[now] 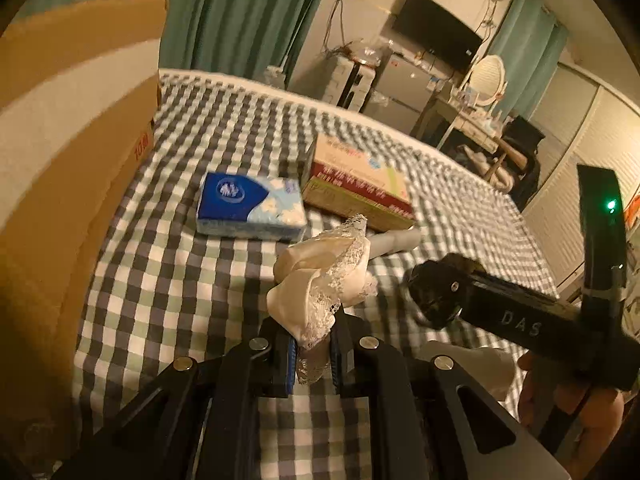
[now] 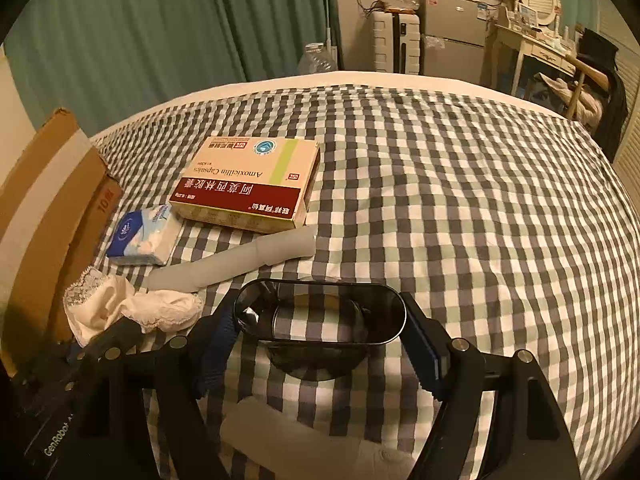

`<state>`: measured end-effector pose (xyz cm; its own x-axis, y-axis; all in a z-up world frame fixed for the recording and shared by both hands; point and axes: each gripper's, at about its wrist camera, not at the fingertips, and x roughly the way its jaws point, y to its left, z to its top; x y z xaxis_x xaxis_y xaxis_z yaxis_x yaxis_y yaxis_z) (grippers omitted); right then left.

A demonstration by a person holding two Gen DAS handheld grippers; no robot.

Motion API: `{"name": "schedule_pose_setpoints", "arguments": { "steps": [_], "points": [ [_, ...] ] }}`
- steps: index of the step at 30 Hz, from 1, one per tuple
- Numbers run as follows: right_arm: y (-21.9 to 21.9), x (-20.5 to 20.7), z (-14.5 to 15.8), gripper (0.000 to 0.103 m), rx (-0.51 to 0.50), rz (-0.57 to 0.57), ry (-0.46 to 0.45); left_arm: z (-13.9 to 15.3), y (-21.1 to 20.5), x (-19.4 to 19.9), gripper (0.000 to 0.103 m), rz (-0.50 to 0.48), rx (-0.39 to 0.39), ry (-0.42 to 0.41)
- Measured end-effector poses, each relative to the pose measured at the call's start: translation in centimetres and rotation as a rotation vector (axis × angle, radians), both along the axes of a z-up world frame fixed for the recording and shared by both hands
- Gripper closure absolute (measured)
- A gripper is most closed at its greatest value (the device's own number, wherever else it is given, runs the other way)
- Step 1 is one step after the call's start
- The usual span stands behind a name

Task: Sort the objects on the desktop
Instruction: 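Drop the lace cloth into the box with the left gripper while the right drops the eyeglass case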

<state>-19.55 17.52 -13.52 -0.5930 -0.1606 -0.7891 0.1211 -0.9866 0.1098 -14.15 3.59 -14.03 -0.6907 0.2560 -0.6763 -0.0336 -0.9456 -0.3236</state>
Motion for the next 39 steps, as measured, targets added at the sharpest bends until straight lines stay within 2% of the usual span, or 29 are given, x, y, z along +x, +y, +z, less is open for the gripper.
{"name": "schedule_pose_setpoints", "arguments": {
  "steps": [8,12,14,24,27,32,36,39],
  "points": [
    [-0.8,4.6,3.1,0.028,-0.006,-0.003,0.051,3.2,-0.4,2.2,0.091,-0.01,0.017,0.051],
    [-0.7,7.1,5.2,0.028,-0.079,-0.012,0.079,5.2,-0.7,3.9,0.091,-0.018,0.02,0.078],
    [-0.7,8.2,6.1,0.028,-0.084,-0.016,0.097,6.4,-0.9,4.9,0.091,-0.017,0.015,0.092],
    [-4.3,13.5,11.4,0.028,-0.127,0.053,0.185,11.8,-3.6,9.7,0.091,0.012,0.009,0.168],
    [-6.1,14.6,12.8,0.028,-0.161,0.099,0.204,13.4,-5.0,10.6,0.091,0.024,0.018,0.183],
    [-9.4,15.7,15.2,0.028,-0.164,0.165,0.247,15.6,-8.5,11.7,0.091,0.05,0.026,0.189],
    [-13.0,15.2,17.3,0.028,-0.194,0.229,0.272,17.2,-12.1,11.8,0.091,0.069,0.031,0.184],
    [-15.5,14.1,18.2,0.028,-0.217,0.269,0.273,18.0,-14.9,11.4,0.091,0.086,0.001,0.186]
  ]
}}
